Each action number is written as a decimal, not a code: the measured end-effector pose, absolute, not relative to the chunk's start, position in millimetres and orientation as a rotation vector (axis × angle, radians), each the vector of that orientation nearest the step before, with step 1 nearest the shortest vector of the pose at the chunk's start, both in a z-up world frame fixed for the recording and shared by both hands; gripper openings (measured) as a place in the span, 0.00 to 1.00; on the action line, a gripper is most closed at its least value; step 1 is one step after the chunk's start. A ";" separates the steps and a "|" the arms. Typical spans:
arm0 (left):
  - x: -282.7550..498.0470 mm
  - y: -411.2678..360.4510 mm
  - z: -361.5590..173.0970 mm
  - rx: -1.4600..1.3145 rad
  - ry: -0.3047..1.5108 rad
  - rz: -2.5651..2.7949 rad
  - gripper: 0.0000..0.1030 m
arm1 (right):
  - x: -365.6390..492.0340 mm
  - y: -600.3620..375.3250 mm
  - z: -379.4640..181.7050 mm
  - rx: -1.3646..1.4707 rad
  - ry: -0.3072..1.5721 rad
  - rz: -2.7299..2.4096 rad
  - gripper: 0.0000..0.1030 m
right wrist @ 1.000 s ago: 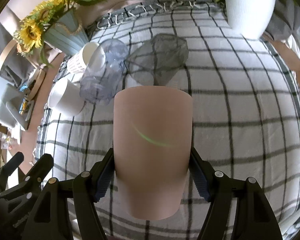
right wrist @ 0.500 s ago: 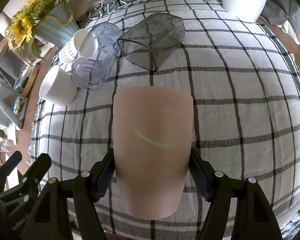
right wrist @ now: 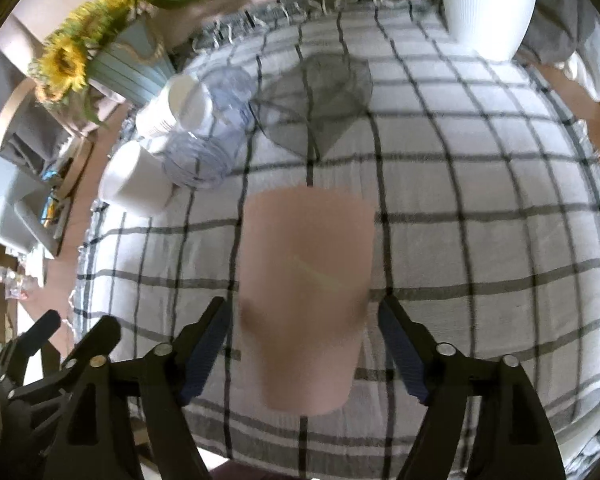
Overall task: Flip cup upside down
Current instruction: 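Lift the pink cup with the right tool and carry it toward the left tool, then close the left tool on the pink cup while the right tool releases it, then rotate the pink cup upright with the left tool and lower it onto the cloth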
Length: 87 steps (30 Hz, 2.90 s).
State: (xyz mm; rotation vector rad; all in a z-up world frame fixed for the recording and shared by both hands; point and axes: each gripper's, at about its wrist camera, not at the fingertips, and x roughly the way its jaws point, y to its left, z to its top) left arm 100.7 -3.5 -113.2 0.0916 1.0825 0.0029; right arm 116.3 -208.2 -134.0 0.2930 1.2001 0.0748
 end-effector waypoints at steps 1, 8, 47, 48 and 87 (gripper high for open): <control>98.4 -6.1 -111.2 0.092 1.076 -0.007 1.00 | 113.8 -209.6 -127.6 0.287 1.182 0.070 0.76; 82.2 -35.2 -103.4 0.103 1.045 -0.114 0.99 | 92.4 -227.4 -90.3 0.235 1.064 0.029 0.77; 67.3 -138.1 -152.8 0.157 1.007 -0.264 0.62 | 62.0 -322.0 -136.2 0.208 1.166 -0.101 0.77; 66.8 -137.1 -149.1 0.154 1.005 -0.263 0.62 | 63.2 -321.7 -134.7 0.208 1.161 -0.095 0.77; 146.8 -146.3 -106.3 0.131 0.922 -0.285 0.61 | 116.2 -333.7 -100.1 0.300 1.061 -0.072 0.77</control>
